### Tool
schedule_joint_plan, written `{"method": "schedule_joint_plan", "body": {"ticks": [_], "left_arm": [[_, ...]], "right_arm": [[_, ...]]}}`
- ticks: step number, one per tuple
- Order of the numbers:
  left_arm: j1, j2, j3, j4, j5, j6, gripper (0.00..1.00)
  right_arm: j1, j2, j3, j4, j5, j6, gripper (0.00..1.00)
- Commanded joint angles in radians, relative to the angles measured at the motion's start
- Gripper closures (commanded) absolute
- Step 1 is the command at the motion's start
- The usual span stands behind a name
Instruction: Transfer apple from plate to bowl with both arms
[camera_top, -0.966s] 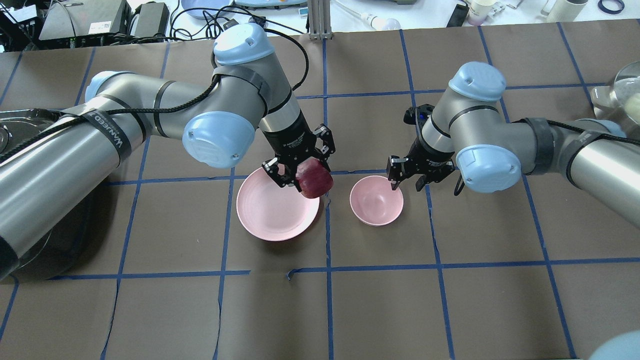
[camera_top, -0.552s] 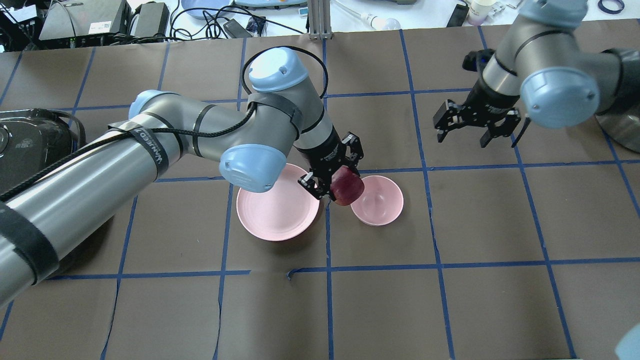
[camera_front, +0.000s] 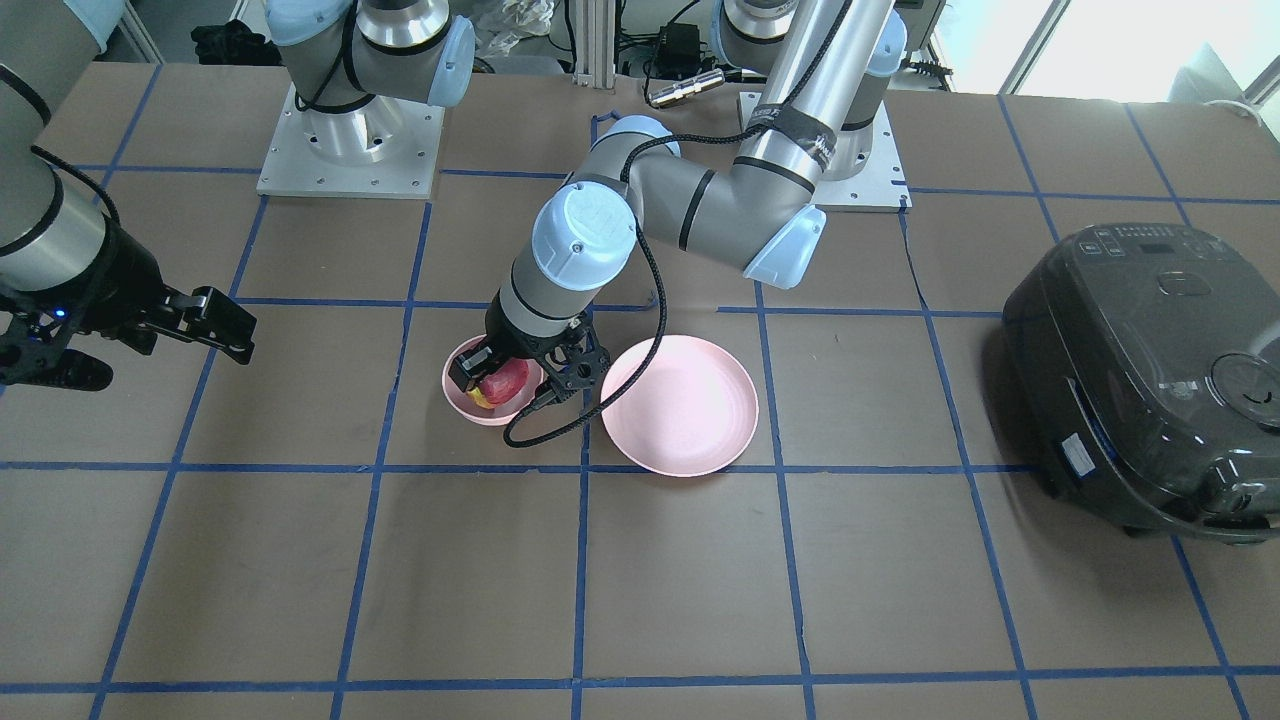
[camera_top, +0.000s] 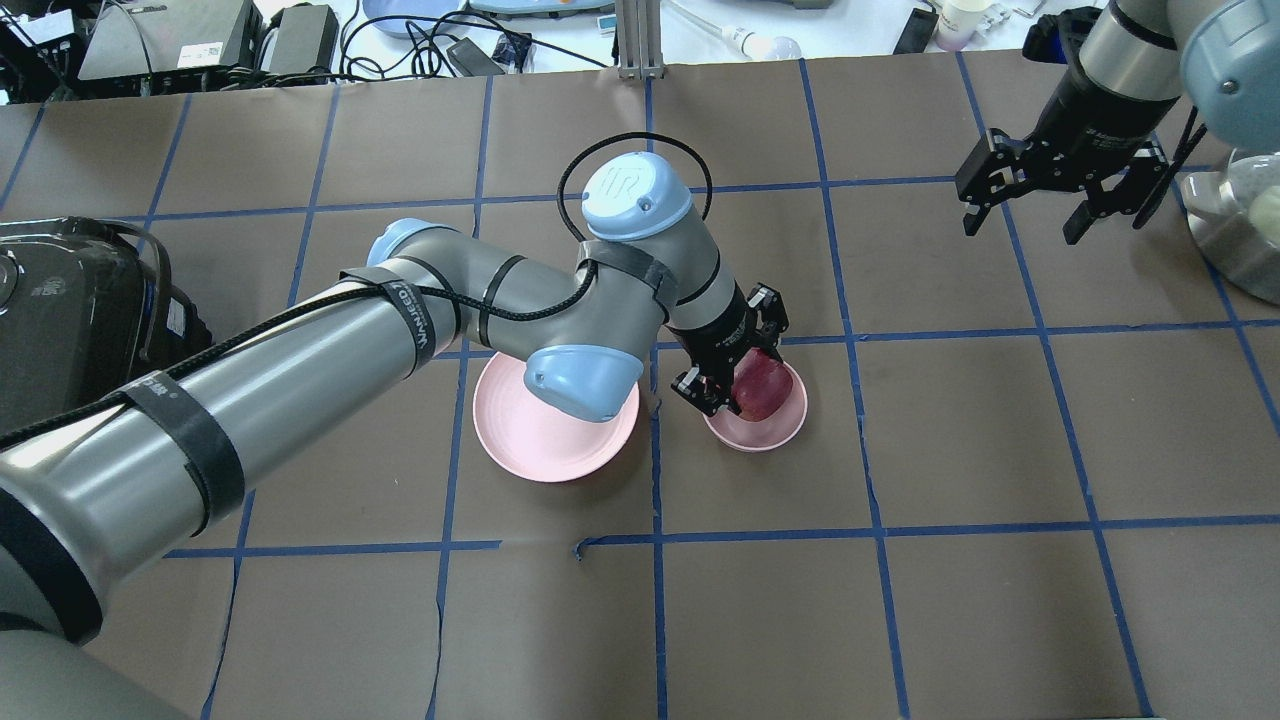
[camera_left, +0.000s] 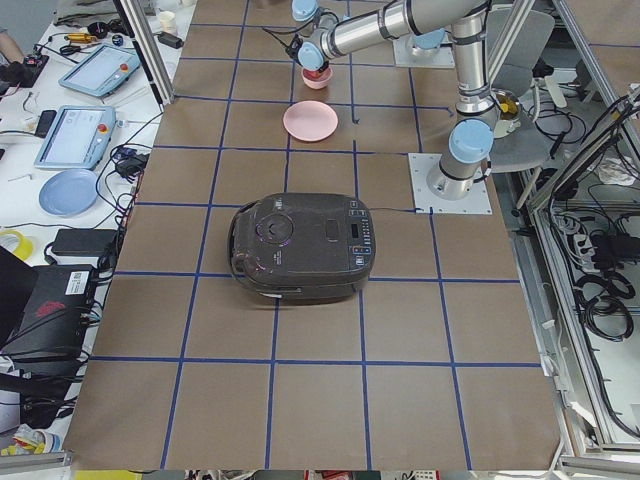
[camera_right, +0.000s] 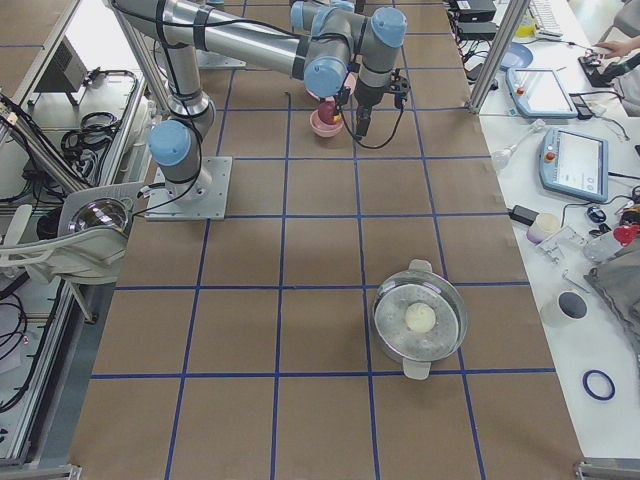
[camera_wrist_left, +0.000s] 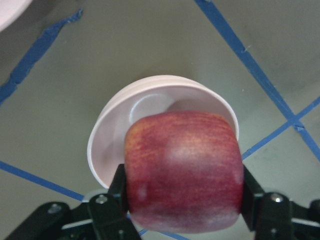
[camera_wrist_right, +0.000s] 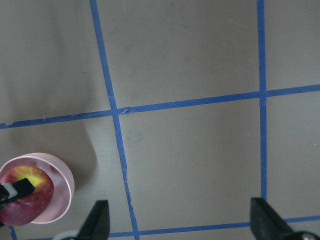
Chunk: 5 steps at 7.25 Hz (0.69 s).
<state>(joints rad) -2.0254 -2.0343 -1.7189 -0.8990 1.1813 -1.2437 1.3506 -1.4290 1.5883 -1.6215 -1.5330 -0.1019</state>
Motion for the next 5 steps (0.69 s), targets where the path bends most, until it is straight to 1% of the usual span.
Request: {"method": "schedule_joint_plan", "body": {"ticks": [1,2,3,4,5], "left_arm": [[-0.003,-0.017,-0.001,0.0,-0.006,0.006,0.01],[-0.003,-0.017,0.004,0.003,-0.003,0.006,0.0],[0.004,-0.009,0.012,0.002,-0.002,0.065,0.0],[0.028,0.011,0.043,-0.055,0.0,0.131,0.0],[0.065,0.031,0.098,-0.152,0.003,0.173,0.0]], "right_arm": [[-0.001,-0.045,-0.02,0.012,-0.062,-0.004,0.0],[0.002,-0.053,-0.015,-0.001,-0.082,0.005,0.0],[0.004,-0.062,-0.022,-0.001,-0.097,0.016,0.0],[0.004,-0.076,-0.025,0.012,-0.104,0.016,0.0],[0.005,-0.088,-0.027,0.011,-0.099,0.016,0.0]]}}
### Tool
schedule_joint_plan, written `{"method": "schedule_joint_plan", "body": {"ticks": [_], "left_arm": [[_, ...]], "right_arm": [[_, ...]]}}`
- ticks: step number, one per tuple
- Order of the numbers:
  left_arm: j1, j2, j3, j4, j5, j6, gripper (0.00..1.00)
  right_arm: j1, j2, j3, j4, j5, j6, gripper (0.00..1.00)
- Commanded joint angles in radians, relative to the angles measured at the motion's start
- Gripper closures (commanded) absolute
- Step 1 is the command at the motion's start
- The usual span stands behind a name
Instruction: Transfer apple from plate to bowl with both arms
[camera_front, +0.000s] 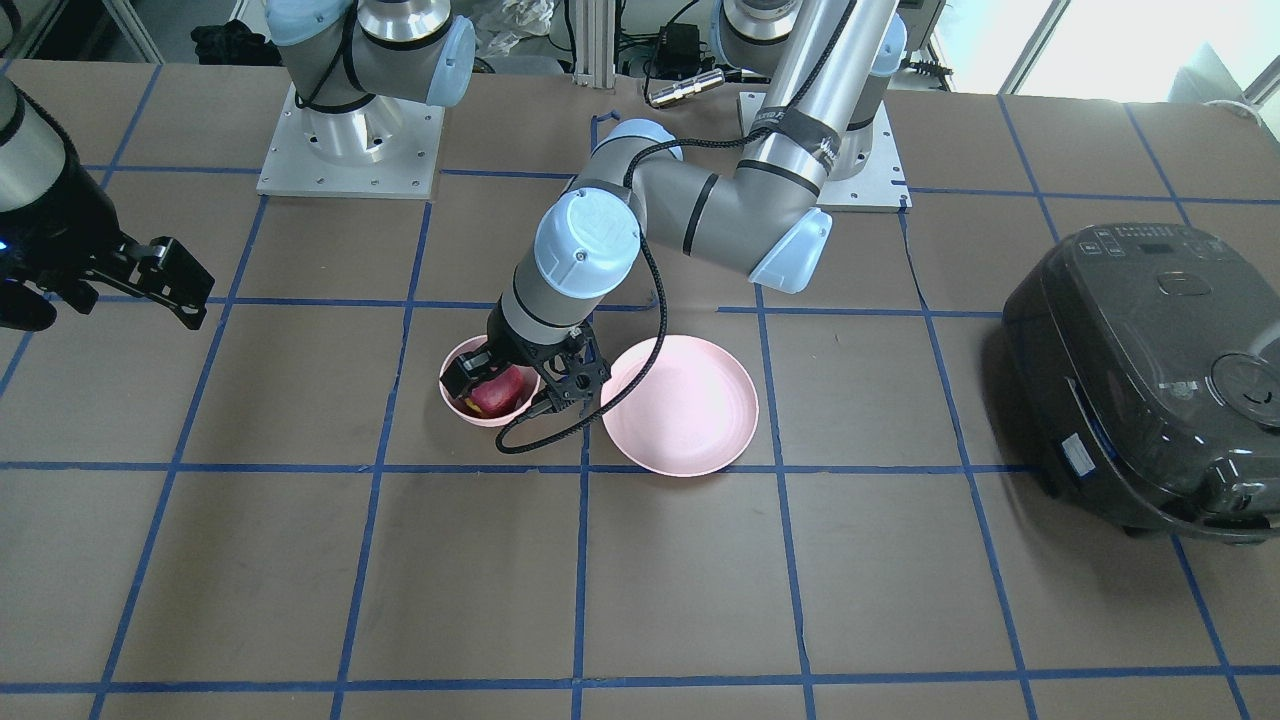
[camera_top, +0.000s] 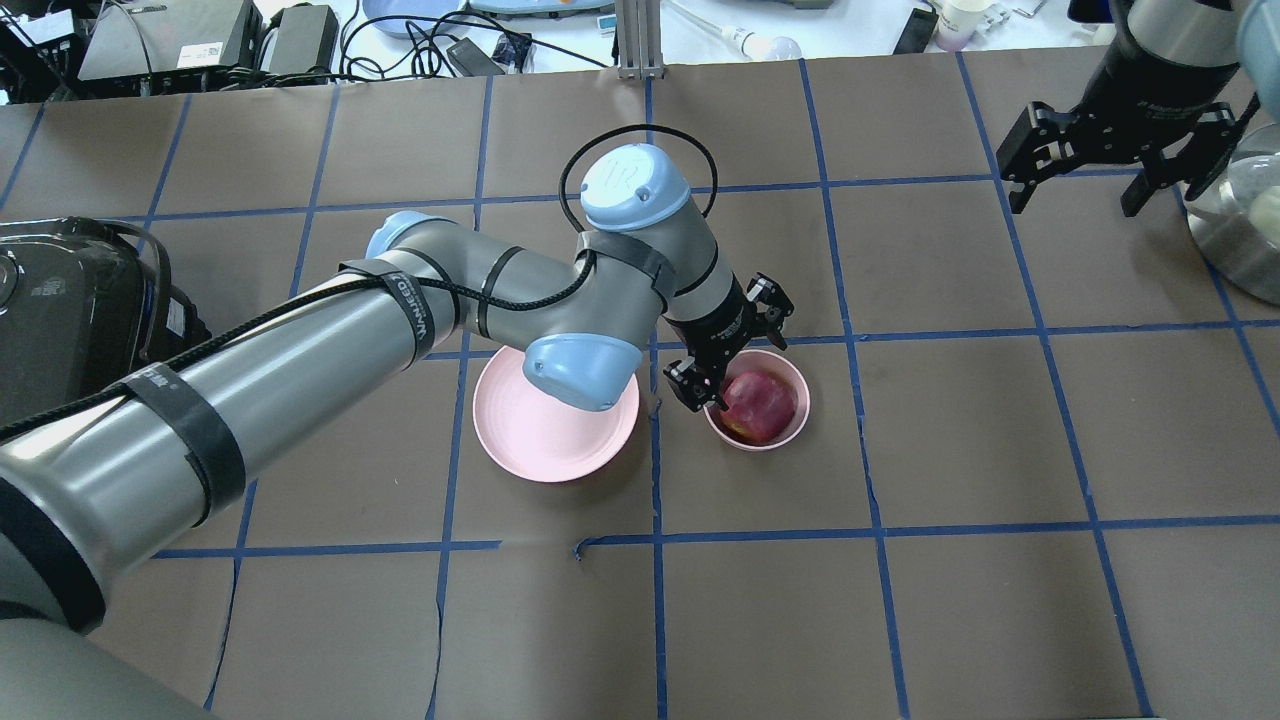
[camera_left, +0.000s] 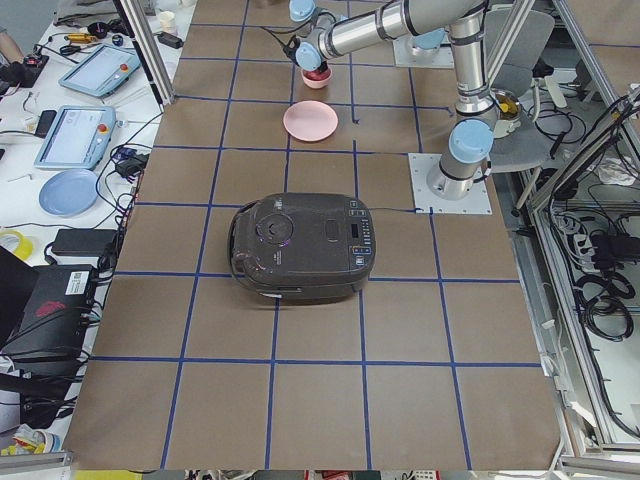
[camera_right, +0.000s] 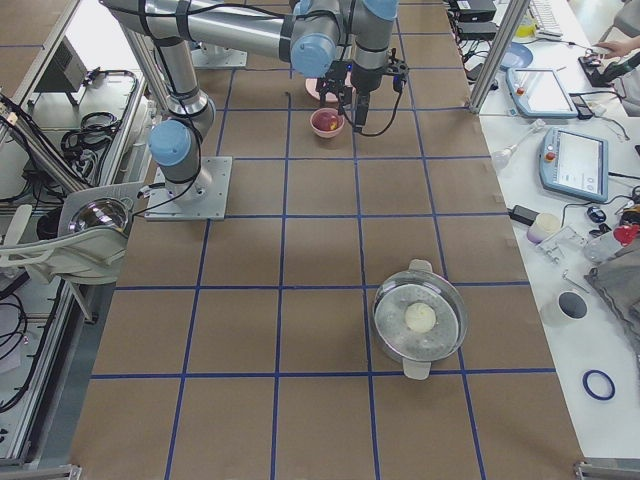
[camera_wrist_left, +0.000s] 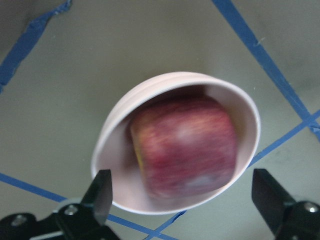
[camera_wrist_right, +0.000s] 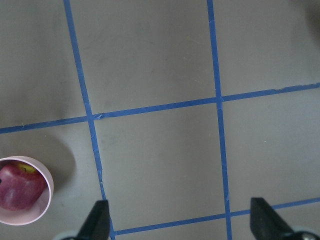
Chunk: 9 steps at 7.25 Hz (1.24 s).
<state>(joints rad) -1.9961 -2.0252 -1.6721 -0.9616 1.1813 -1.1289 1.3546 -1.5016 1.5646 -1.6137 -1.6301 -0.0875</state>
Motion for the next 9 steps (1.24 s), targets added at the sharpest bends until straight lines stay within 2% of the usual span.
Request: {"method": "schedule_joint_plan", "body": {"ticks": [1,2,3,5,7,8,9], "left_arm": [[0.078,0.057,0.116,-0.238,0.001,0.177,0.0],[0.088,0.121,0.182,-0.432,0.001,0.316,0.05],[0.103,0.181,0.237,-0.556,0.003,0.41,0.03],[0.108,0.302,0.259,-0.6,0.014,0.484,0.0],[0.111,0.383,0.241,-0.636,0.256,0.788,0.0],[0.147,0.401,0.218,-0.62,0.274,0.927,0.0],[0.243,0.413,0.212,-0.618,0.273,1.025,0.0]], "right_arm": [[0.012,-0.034,-0.003,0.005,0.013,0.03,0.0],[0.027,-0.043,-0.003,0.006,0.018,0.035,0.0],[0.059,-0.057,-0.003,0.006,0.019,0.035,0.0],[0.138,-0.063,-0.001,-0.006,0.024,0.037,0.0],[0.164,-0.068,-0.005,-0.008,0.024,0.035,0.0],[0.164,-0.069,-0.006,-0.008,0.026,0.034,0.0],[0.164,-0.072,-0.006,-0.006,0.038,0.032,0.0]]}}
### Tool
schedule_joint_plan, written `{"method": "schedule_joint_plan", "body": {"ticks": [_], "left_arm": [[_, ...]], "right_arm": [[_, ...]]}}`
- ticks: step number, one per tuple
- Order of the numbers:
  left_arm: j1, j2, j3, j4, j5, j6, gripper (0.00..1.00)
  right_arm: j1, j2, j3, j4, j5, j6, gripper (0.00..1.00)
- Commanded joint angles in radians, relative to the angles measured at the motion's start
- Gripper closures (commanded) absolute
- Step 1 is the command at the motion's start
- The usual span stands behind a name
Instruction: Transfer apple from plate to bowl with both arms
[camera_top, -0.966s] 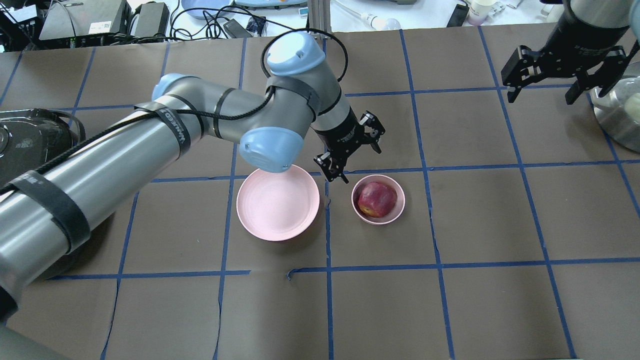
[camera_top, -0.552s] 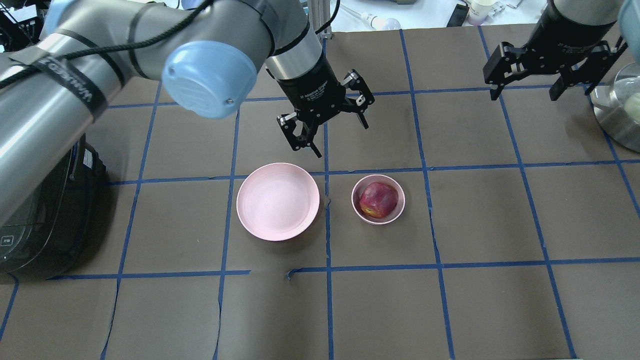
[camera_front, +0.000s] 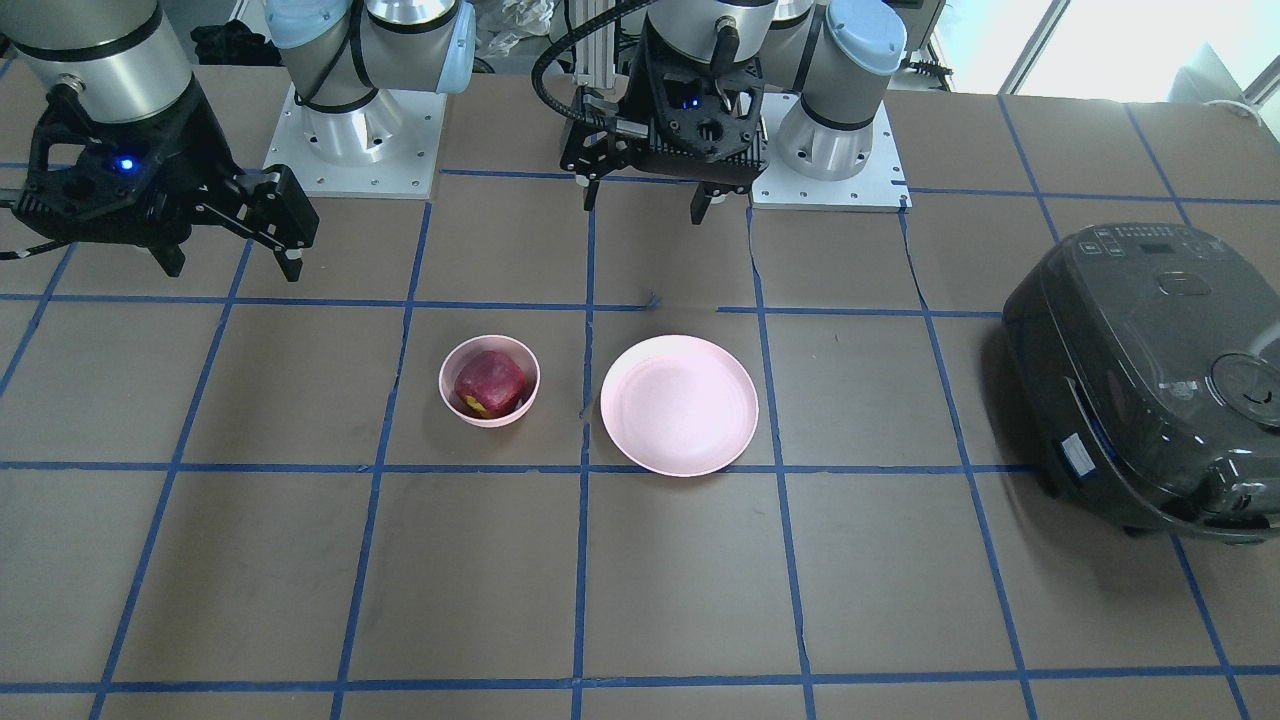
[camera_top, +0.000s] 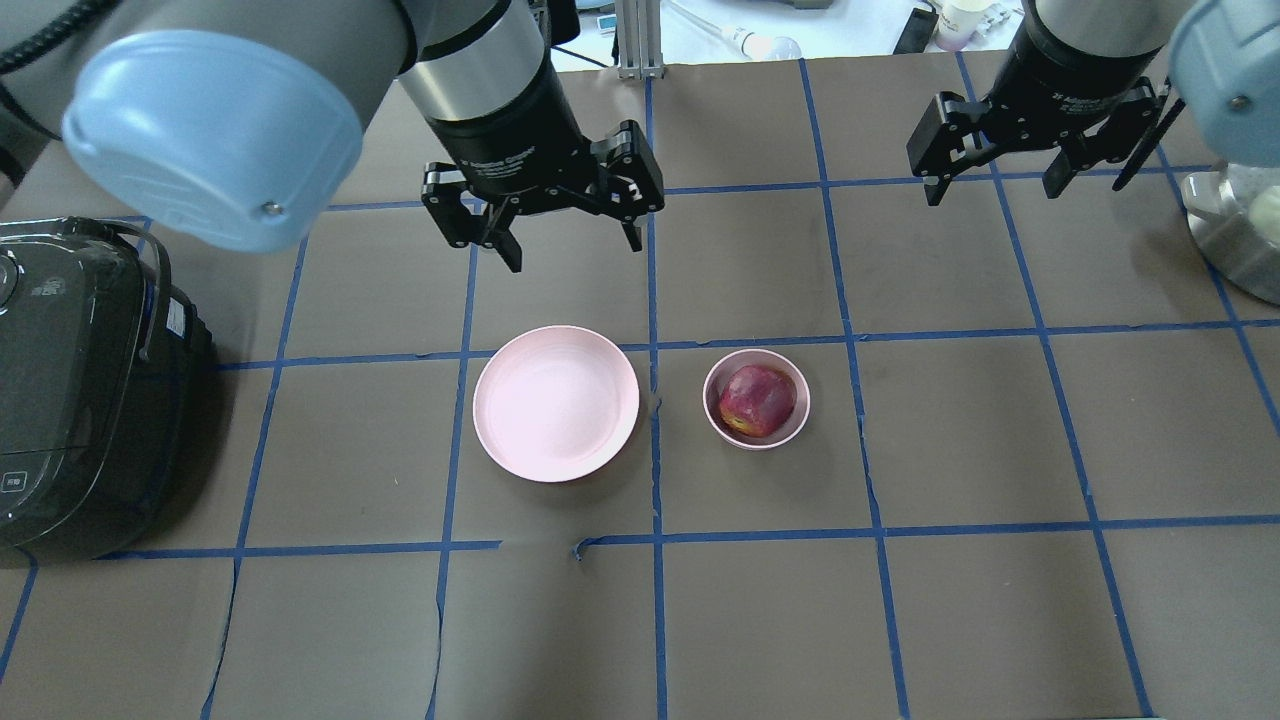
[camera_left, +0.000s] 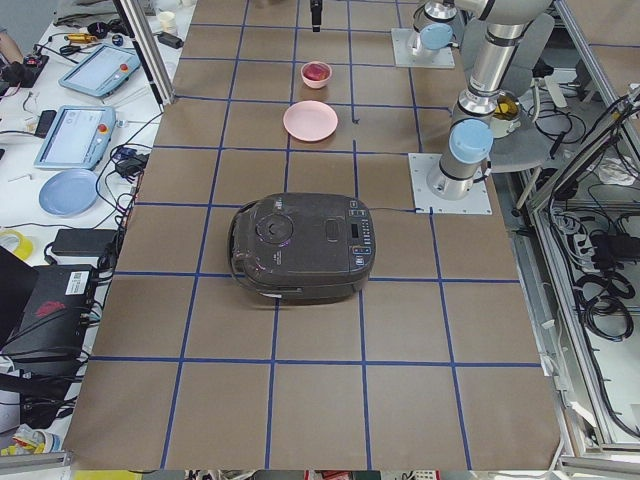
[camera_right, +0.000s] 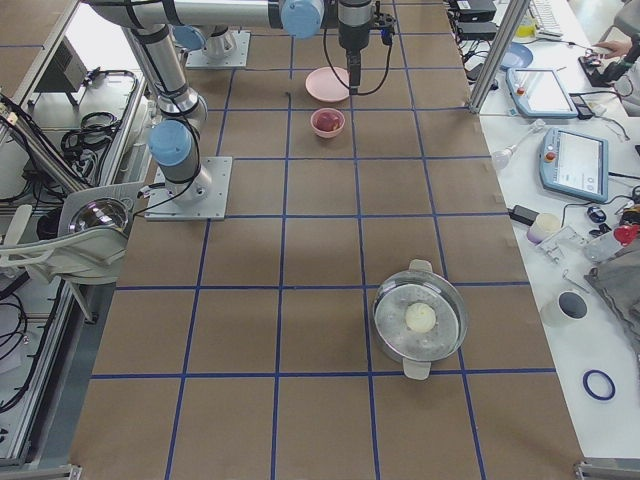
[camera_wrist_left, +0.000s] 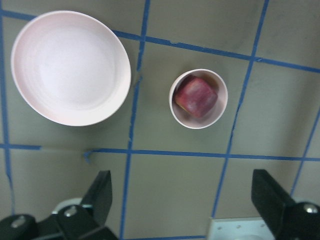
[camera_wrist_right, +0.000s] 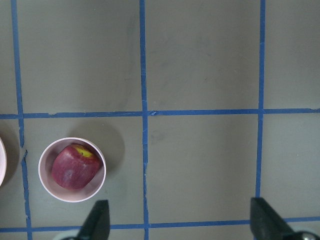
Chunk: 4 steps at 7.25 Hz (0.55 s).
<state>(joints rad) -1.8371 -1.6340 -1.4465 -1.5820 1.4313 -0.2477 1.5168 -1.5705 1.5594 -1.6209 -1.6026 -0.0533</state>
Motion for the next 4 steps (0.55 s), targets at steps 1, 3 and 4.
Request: {"method": "schedule_joint_plan", "body": {"ticks": [1,3,4], "left_arm": [[0.149,0.045,-0.017,-0.009,0.024,0.263,0.0],[0.199,0.049,-0.017,0.003,0.124,0.34,0.0],[0.199,0.051,-0.015,0.007,0.139,0.356,0.0]], "right_arm": [[0.002,-0.012,-0.001,0.001,0.035,-0.011,0.0],[0.0,-0.014,0.001,0.001,0.033,-0.016,0.0],[0.0,-0.014,0.002,0.001,0.033,-0.014,0.0]]}}
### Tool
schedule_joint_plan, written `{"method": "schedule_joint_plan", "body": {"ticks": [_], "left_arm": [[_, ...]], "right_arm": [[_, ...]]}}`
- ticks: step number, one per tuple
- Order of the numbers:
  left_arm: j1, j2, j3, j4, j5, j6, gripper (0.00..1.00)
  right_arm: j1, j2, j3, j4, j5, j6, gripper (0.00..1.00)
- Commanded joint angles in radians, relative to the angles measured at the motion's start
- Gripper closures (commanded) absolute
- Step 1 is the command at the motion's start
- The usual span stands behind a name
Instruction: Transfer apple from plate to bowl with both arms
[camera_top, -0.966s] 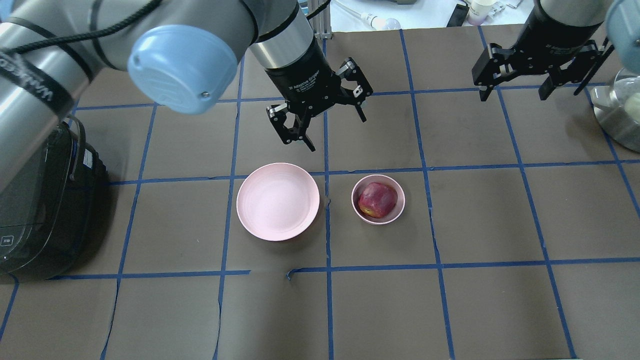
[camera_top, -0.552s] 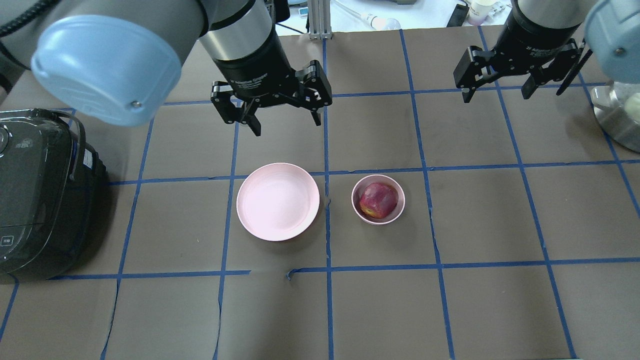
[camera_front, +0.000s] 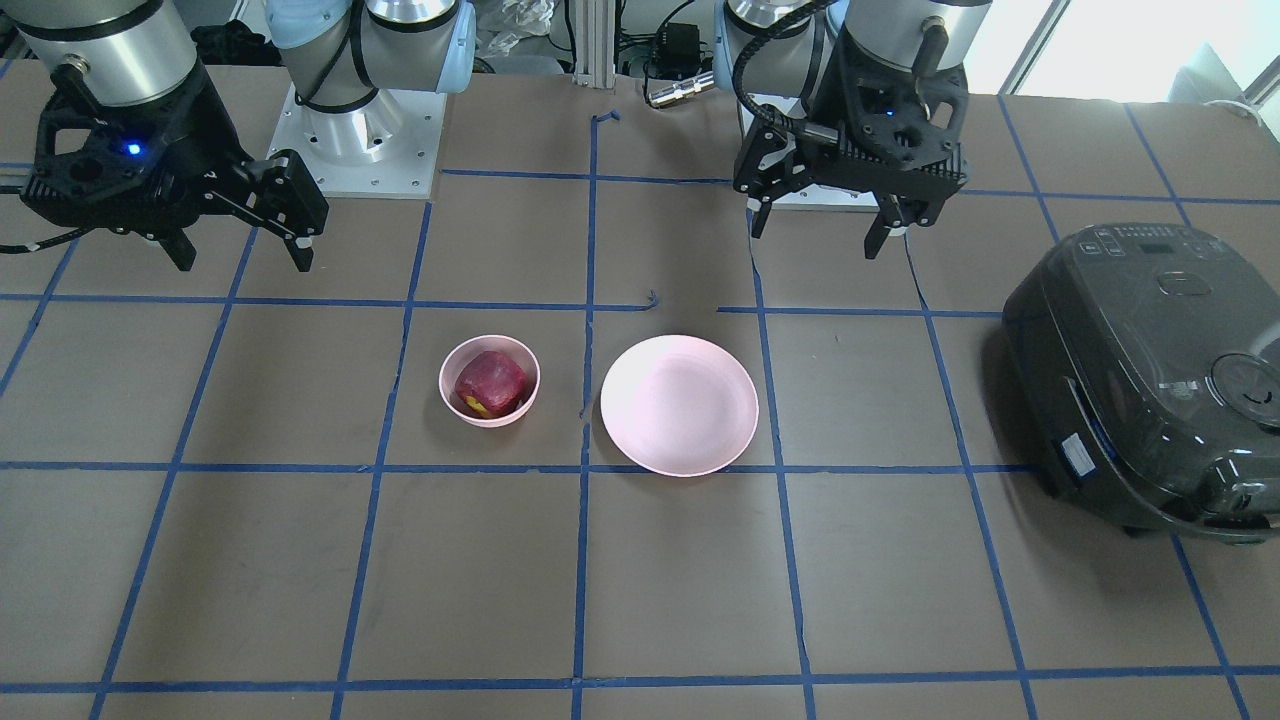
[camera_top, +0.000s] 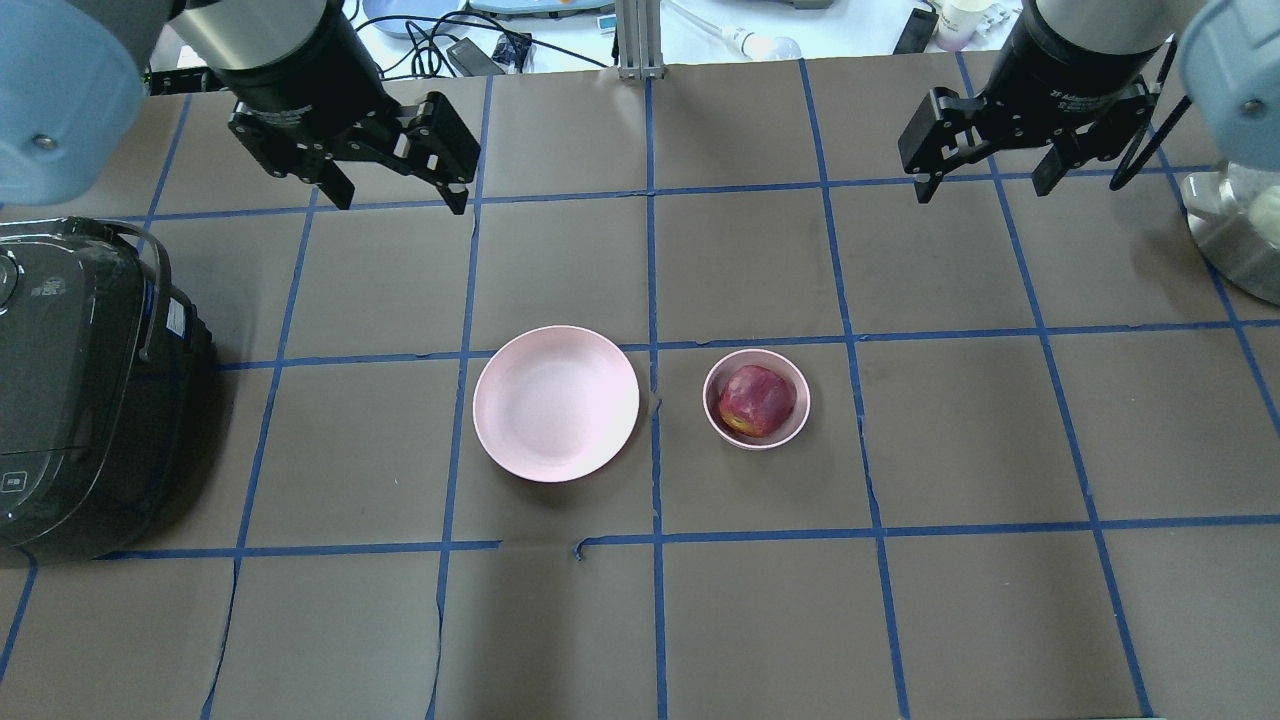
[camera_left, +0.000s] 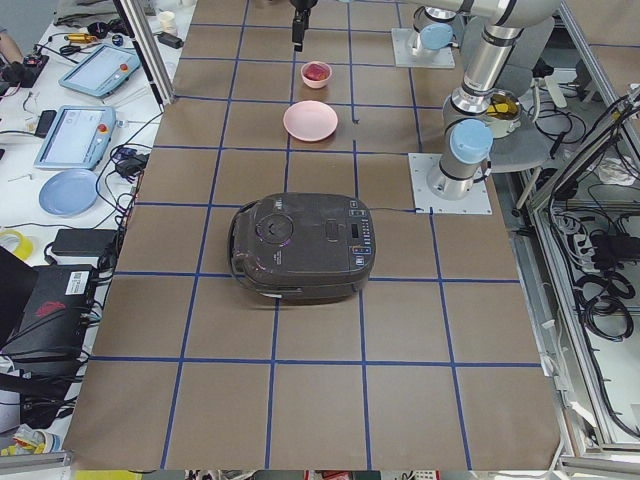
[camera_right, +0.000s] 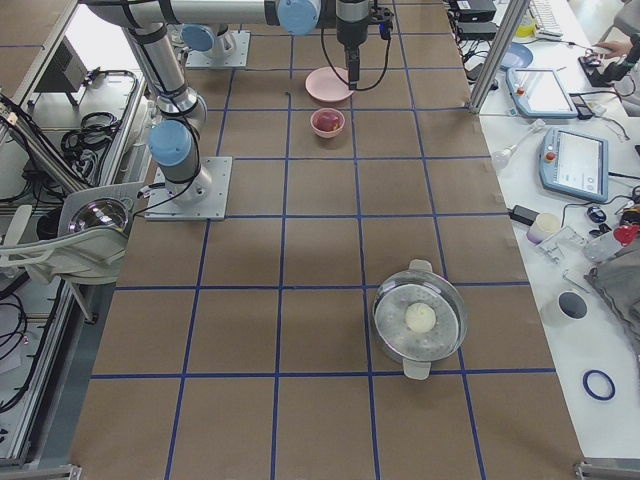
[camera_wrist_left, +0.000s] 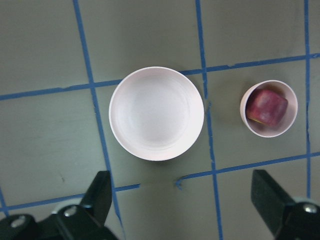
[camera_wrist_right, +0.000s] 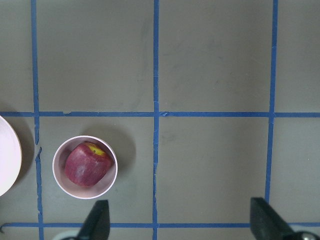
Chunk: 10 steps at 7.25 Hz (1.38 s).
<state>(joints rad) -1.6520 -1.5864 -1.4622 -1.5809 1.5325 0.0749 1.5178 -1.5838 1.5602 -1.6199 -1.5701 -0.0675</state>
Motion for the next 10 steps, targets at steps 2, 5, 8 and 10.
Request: {"method": "schedule_joint_plan", "body": {"ticks": [2,5,8,10], "left_arm": [[0.014,0.003,-0.001,0.007,0.029,0.02,0.0],[0.014,0.003,-0.003,0.005,0.028,0.011,0.0],[0.017,0.003,-0.003,0.007,0.028,0.013,0.0],[0.017,0.003,-0.003,0.005,0.028,0.013,0.0]], "right_arm": [[-0.001,0.002,0.01,-0.002,0.002,-0.001,0.0],[-0.002,0.002,0.014,0.021,-0.004,-0.001,0.0],[-0.002,-0.007,0.012,0.035,-0.004,-0.001,0.0],[-0.002,-0.007,0.015,0.035,-0.002,-0.001,0.0]]}}
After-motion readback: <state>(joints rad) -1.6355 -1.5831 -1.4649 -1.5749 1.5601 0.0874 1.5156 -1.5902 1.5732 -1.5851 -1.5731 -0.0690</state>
